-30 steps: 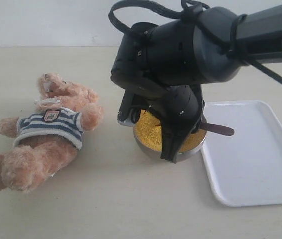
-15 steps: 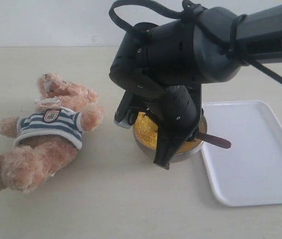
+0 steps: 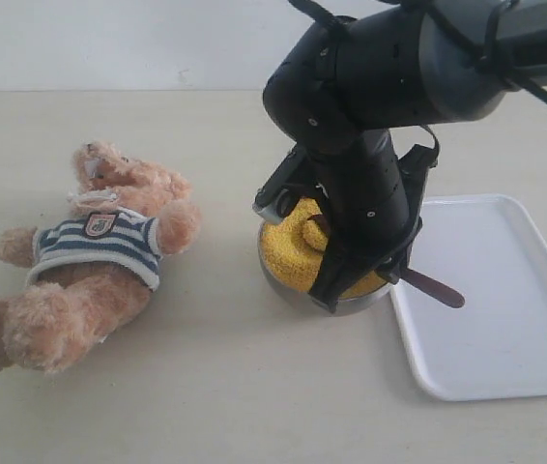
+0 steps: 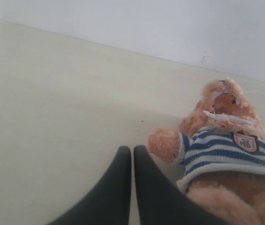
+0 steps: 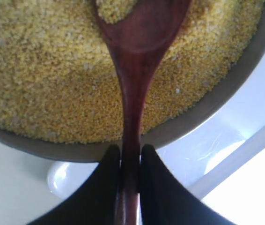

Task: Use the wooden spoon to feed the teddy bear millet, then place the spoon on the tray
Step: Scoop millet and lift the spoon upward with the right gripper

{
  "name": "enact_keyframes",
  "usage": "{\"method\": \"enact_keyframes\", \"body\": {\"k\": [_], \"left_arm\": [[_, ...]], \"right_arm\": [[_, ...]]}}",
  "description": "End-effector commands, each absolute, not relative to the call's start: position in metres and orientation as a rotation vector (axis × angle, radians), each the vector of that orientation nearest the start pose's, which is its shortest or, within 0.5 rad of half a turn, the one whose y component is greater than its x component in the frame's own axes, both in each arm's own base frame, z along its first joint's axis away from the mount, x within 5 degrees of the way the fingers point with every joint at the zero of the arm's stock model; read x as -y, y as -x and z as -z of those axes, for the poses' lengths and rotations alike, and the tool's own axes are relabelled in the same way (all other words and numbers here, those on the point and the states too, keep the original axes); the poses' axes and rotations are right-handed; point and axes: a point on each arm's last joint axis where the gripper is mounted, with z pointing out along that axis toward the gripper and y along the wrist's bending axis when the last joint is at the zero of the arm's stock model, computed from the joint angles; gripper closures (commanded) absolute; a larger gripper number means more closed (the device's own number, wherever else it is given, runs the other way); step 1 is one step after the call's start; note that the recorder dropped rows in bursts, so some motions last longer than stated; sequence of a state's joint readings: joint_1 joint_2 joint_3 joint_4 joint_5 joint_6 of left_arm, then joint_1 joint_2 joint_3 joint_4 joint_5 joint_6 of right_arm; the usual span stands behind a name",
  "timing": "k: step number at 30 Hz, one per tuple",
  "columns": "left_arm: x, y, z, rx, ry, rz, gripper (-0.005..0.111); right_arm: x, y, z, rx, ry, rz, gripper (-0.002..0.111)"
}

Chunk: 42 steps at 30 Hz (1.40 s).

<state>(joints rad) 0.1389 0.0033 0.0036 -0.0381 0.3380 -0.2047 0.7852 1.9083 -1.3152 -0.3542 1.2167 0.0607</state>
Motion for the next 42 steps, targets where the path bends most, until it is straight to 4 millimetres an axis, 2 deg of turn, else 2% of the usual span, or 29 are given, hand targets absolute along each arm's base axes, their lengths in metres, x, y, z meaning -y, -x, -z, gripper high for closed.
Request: {"method": "enact_keyframes", "body": {"k": [1,9,19,29,32,36,42], "left_arm": [[-0.007,-0.053,-0.183,-1.784,0.331,0.077,0.103],[-0.007,-0.053,-0.183,-1.784,0.331,0.077,0.103],[-0.007,-0.053,-0.183,-1.784,0.331,0.077,0.103],[-0.007,-0.053,-0.183,-1.784,0.331,0.077,0.103],[-0.007,-0.053,-0.183,-1.784,0.331,0.077,0.103],[-0.007,-0.053,-0.183,-1.784,0.331,0.077,0.103],[-0.007,-0.053,-0.183,-1.784,0.331,0.077,0.103]], "right_arm": [[-0.223,-0.267,-0.201,-2.796,1.302,0.514,0.109],[-0.222,-0.263,-0.211,-2.787,1.315,0.458,0.109],[-0.223,-0.261,-0.211,-2.8,1.332,0.411,0.109],[-0.191,-0.272,-0.241,-2.851,1.2,0.179,0.109],[-0.181,-0.278,-0.244,-2.858,1.198,0.142,0.109],[-0.172,-0.283,-0.243,-2.902,1.156,-0.005,0.109],[-0.172,-0.283,-0.243,-2.903,1.162,-0.046,0.109]]}}
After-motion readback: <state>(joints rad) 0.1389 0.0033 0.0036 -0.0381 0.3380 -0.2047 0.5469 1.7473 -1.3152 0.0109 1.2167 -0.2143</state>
